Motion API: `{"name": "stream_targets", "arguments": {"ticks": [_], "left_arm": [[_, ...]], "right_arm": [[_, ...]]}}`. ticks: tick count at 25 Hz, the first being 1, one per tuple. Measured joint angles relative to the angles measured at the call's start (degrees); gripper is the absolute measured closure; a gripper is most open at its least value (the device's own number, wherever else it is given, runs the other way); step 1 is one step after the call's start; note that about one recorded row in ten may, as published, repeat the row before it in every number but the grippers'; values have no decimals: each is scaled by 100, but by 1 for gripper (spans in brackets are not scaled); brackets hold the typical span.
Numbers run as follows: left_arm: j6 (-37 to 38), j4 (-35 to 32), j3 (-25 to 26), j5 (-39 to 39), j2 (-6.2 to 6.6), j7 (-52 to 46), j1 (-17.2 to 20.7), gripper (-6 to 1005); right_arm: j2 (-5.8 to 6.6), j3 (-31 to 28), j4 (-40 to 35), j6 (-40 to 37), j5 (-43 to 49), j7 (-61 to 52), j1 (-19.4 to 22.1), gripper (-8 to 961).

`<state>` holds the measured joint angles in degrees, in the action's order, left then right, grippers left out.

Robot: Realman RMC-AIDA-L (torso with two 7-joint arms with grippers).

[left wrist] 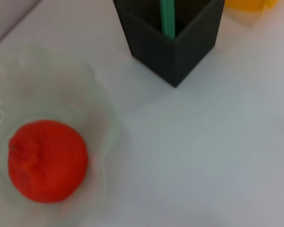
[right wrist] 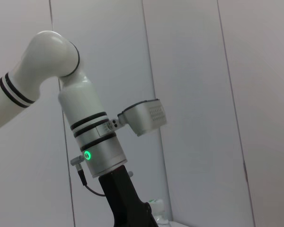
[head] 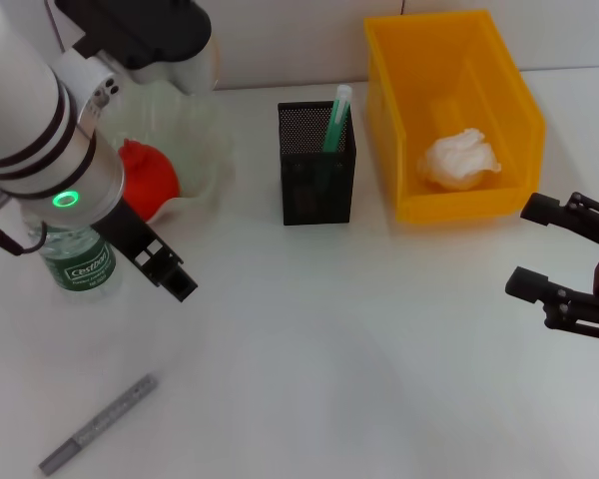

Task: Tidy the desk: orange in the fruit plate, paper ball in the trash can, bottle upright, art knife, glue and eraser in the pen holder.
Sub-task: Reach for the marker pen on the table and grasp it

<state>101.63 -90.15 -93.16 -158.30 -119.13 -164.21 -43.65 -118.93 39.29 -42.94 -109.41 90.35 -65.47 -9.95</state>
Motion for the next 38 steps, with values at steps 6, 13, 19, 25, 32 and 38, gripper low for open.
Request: {"name": "stream_targets", "arguments": {"ticks": [6, 13, 19, 25, 32, 38], "left_arm": [[30, 93, -78, -1, 9, 194, 88, 186], [-40, 103, -279, -54, 30, 416, 303, 187], [-107, 99, -389, -68, 40, 507, 431, 187], [-116, 53, -395, -82, 47, 622, 515, 187], [-125, 41, -390, -238, 42, 661, 510, 186], [-141, 9, -365, -285, 39, 748, 539, 187]], "right_arm": [[2, 0, 5, 10, 0, 11, -47, 121], [2, 33, 20, 82, 0, 18, -64, 121], [2, 32, 81, 106, 0, 20, -101, 121], [2, 46, 84, 145, 0, 22, -119, 121], [2, 32, 84, 150, 0, 25, -122, 121], [2, 12, 84, 204, 0, 26, -136, 121]]}}
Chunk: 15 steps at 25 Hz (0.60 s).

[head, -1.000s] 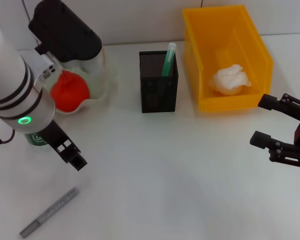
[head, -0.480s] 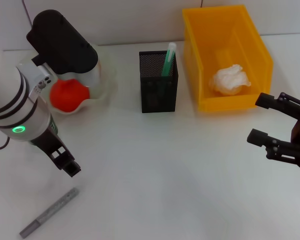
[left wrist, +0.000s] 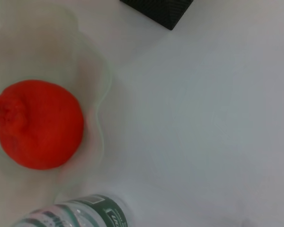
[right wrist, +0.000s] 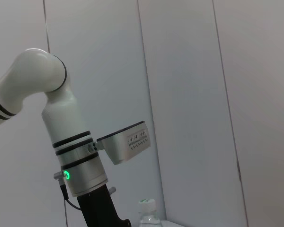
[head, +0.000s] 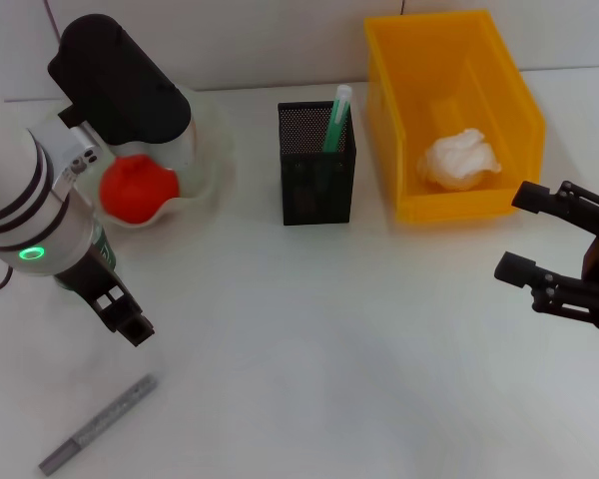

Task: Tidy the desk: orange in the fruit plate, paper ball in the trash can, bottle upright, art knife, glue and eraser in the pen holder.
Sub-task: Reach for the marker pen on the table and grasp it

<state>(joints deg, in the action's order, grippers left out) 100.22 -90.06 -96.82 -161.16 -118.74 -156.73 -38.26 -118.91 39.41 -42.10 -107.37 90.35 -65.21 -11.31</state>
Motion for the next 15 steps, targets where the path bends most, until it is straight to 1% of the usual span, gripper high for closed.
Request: {"name": "stream_targets", "arguments": {"ticks": [5, 15], "left_arm": [[35, -153, 16, -11, 6, 98, 106, 187], [247, -162, -7, 20, -6, 54, 219, 186]], "right_arm": [[-6, -6, 17, 33, 0, 0, -35, 121], [-13, -9, 49, 93, 0, 0, -64, 121]]}}
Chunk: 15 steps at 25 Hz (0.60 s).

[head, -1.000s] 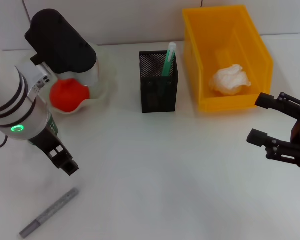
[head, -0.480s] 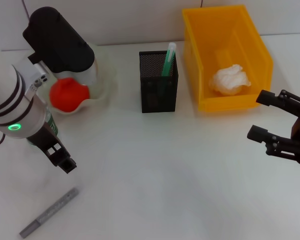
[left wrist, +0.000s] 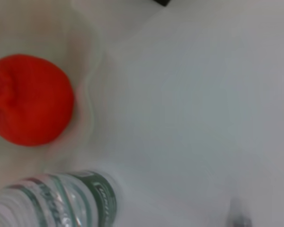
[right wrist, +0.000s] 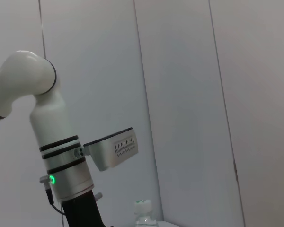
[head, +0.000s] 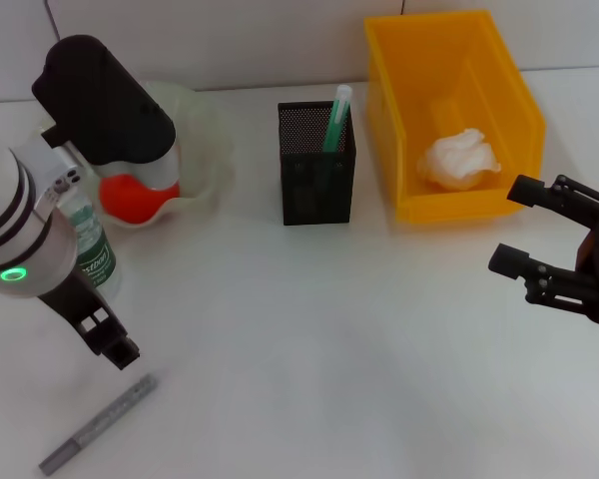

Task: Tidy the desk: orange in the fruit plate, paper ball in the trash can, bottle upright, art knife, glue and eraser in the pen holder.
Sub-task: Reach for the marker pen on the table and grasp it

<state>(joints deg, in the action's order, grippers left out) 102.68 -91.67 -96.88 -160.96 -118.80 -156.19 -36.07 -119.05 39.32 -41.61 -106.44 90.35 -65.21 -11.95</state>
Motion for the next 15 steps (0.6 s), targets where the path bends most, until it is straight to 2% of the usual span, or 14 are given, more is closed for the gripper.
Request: {"name": "stream_targets", "arguments": {"ticks": [15], "left_arm": [[42, 84, -131, 325, -29, -169, 153, 187]], "right_arm": [[12, -3, 102, 24, 0, 49, -38, 121]]}}
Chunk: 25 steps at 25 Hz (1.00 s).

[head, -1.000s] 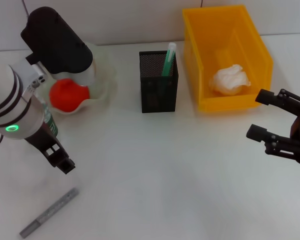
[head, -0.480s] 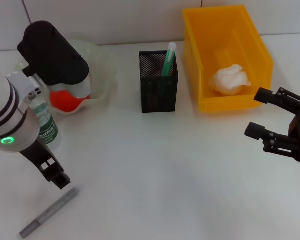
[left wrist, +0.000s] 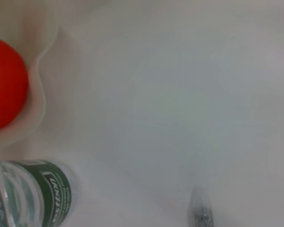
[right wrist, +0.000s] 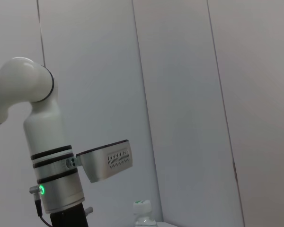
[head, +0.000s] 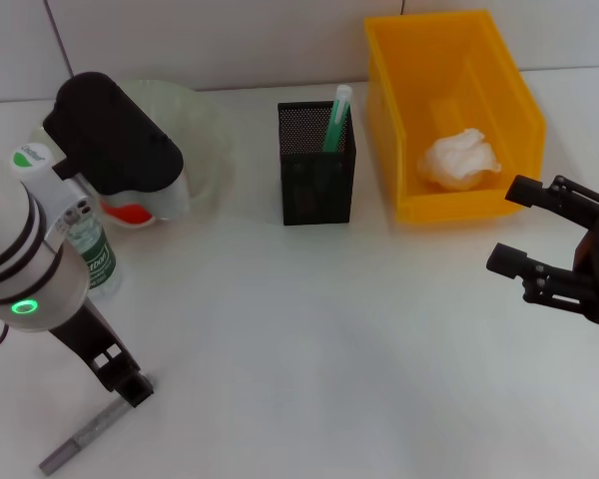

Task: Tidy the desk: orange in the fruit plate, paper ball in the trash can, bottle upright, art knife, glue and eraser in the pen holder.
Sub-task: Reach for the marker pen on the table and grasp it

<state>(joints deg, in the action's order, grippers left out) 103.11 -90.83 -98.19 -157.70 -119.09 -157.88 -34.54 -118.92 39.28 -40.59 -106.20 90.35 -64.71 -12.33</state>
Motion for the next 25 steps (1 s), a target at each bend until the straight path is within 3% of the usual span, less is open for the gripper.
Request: {"name": "stream_targets", "arguments": {"ticks": [25], "left_arm": [[-521, 763, -252, 165, 0, -105, -48, 187]], "right_arm": [[1, 0, -2, 3, 0, 1, -32, 121]]}}
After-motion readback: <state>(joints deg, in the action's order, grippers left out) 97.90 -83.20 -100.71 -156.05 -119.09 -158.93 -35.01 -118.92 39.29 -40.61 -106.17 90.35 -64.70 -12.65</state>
